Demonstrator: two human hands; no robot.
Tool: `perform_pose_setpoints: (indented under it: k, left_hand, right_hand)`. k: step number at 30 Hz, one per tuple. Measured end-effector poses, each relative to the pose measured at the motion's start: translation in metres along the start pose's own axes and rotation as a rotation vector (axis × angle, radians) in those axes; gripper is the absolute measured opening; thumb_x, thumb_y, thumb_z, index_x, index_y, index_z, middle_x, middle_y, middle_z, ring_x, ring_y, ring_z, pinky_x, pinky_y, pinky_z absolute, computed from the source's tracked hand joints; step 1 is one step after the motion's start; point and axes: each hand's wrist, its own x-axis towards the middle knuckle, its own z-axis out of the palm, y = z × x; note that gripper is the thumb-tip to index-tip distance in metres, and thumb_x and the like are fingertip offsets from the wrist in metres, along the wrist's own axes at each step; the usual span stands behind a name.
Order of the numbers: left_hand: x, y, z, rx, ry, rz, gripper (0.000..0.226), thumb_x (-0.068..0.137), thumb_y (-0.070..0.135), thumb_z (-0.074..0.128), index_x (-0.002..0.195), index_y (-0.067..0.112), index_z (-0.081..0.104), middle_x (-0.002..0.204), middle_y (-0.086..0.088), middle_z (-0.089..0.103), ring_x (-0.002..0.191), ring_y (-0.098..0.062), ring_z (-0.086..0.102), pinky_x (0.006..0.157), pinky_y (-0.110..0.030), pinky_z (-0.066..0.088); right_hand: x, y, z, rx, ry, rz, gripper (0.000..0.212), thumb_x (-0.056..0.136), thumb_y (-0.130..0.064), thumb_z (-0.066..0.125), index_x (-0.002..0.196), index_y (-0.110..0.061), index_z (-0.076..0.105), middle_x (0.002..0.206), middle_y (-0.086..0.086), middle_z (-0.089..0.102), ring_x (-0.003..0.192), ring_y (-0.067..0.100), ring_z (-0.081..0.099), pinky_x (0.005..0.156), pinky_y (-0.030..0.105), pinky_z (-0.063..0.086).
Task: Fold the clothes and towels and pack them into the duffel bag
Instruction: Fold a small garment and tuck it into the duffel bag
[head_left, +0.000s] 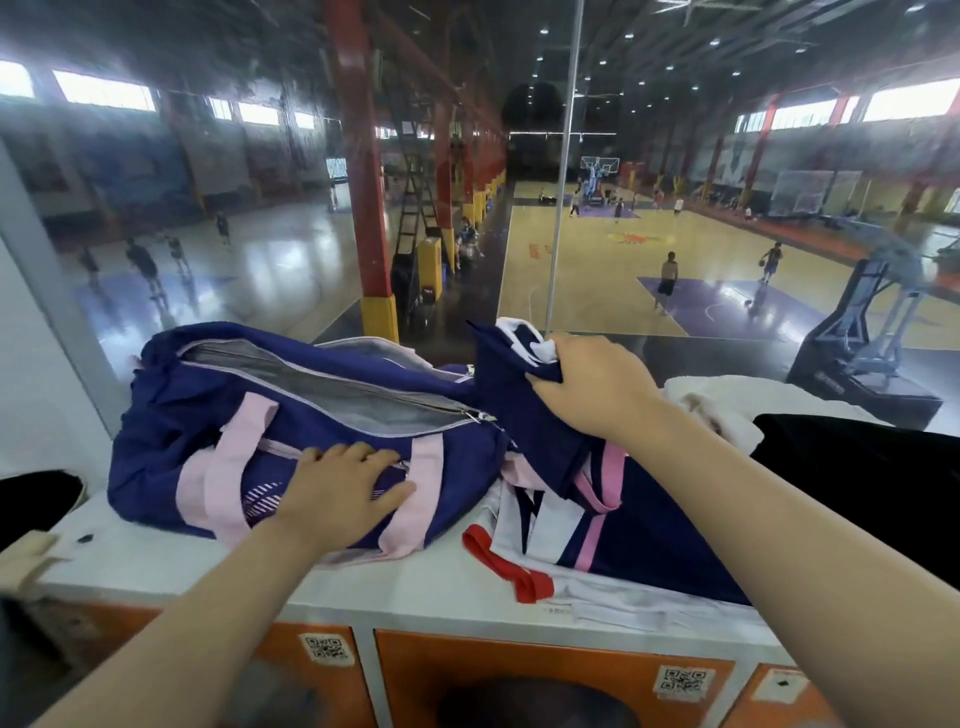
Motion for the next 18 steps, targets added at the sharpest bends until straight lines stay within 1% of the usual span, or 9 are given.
perform_pose_setpoints:
  k: [3, 6, 8, 10, 11, 13, 14, 16, 18]
  left_hand:
    - [-0.006, 0.034, 0.002, 0.024, 0.043, -0.044, 0.059, 0.092, 0.068, 0.021, 0.137, 0.036, 0.042, 0.137, 0.005, 0.052, 0.123, -0.021, 0.049, 0.102, -0.046, 0.033]
    - [-0.010, 0.061, 0.003, -0.032, 0.035, -0.052, 0.060, 0.093, 0.068, 0.022, 0.135, 0.031, 0.044, 0.135, 0.002, 0.053, 0.123, -0.023, 0.049, 0.102, -0.047, 0.034]
    - [-0.008, 0.062, -0.009, -0.179, -0.008, -0.066, 0.059, 0.094, 0.066, 0.026, 0.135, 0.030, 0.045, 0.136, 0.000, 0.055, 0.123, -0.025, 0.051, 0.100, -0.045, 0.037]
    - [0.000, 0.046, -0.028, -0.349, 0.087, -0.076, 0.046, 0.095, 0.057, 0.038, 0.127, 0.027, 0.054, 0.127, 0.000, 0.061, 0.116, -0.026, 0.056, 0.092, -0.040, 0.045]
    - [0.005, 0.034, -0.038, -0.355, 0.214, -0.052, 0.036, 0.094, 0.049, 0.045, 0.119, 0.026, 0.059, 0.119, 0.000, 0.064, 0.111, -0.026, 0.058, 0.088, -0.039, 0.047]
    - [0.019, 0.007, -0.054, -0.170, 0.508, 0.062, 0.019, 0.088, 0.032, 0.058, 0.104, 0.024, 0.065, 0.114, -0.001, 0.062, 0.110, -0.026, 0.054, 0.090, -0.043, 0.045]
    - [0.027, -0.005, -0.058, -0.068, 0.581, 0.137, 0.015, 0.085, 0.026, 0.062, 0.099, 0.025, 0.066, 0.118, -0.002, 0.059, 0.116, -0.026, 0.049, 0.094, -0.045, 0.041]
    - [0.042, -0.022, -0.062, 0.101, 0.558, 0.295, 0.014, 0.079, 0.020, 0.069, 0.089, 0.029, 0.066, 0.130, -0.003, 0.053, 0.130, -0.028, 0.038, 0.105, -0.050, 0.029]
    - [0.055, -0.033, -0.062, 0.207, 0.382, 0.435, 0.016, 0.081, 0.023, 0.067, 0.088, 0.037, 0.067, 0.147, -0.001, 0.041, 0.143, -0.028, 0.023, 0.114, -0.054, 0.015]
  right_hand:
    - [0.004, -0.013, 0.000, -0.003, 0.051, 0.014, 0.024, 0.089, -0.040, 0.053, 0.093, -0.016, 0.054, 0.089, 0.004, 0.065, 0.082, 0.030, 0.060, 0.066, 0.034, 0.043]
    - [0.006, -0.026, -0.001, 0.042, 0.083, 0.017, 0.023, 0.088, -0.039, 0.053, 0.099, -0.019, 0.057, 0.087, 0.002, 0.065, 0.075, 0.026, 0.056, 0.067, 0.035, 0.048]
    - [0.006, -0.032, 0.000, 0.031, 0.074, 0.006, 0.023, 0.089, -0.038, 0.054, 0.102, -0.019, 0.057, 0.089, 0.002, 0.064, 0.073, 0.025, 0.051, 0.067, 0.036, 0.049]
    - [0.005, -0.034, 0.000, 0.001, 0.051, -0.013, 0.023, 0.090, -0.037, 0.053, 0.105, -0.020, 0.056, 0.090, 0.002, 0.062, 0.077, 0.026, 0.054, 0.066, 0.035, 0.048]
    - [0.004, -0.035, 0.001, -0.010, 0.044, -0.021, 0.024, 0.090, -0.036, 0.054, 0.107, -0.020, 0.055, 0.091, 0.002, 0.063, 0.080, 0.028, 0.057, 0.067, 0.036, 0.047]
    - [0.002, -0.034, 0.004, -0.001, 0.019, -0.024, 0.028, 0.090, -0.036, 0.056, 0.111, -0.018, 0.052, 0.095, 0.005, 0.064, 0.086, 0.030, 0.060, 0.069, 0.037, 0.049]
    - [0.001, -0.034, 0.006, 0.030, -0.008, -0.014, 0.030, 0.089, -0.035, 0.057, 0.112, -0.017, 0.049, 0.094, 0.005, 0.063, 0.085, 0.029, 0.059, 0.069, 0.037, 0.049]
    - [-0.005, -0.034, 0.011, 0.147, -0.085, 0.020, 0.031, 0.086, -0.028, 0.060, 0.107, -0.014, 0.043, 0.089, 0.005, 0.060, 0.079, 0.027, 0.058, 0.064, 0.036, 0.047]
    - [-0.012, -0.034, 0.019, 0.258, -0.146, 0.049, 0.032, 0.083, -0.022, 0.061, 0.102, -0.013, 0.038, 0.083, 0.005, 0.057, 0.075, 0.025, 0.058, 0.061, 0.036, 0.045]
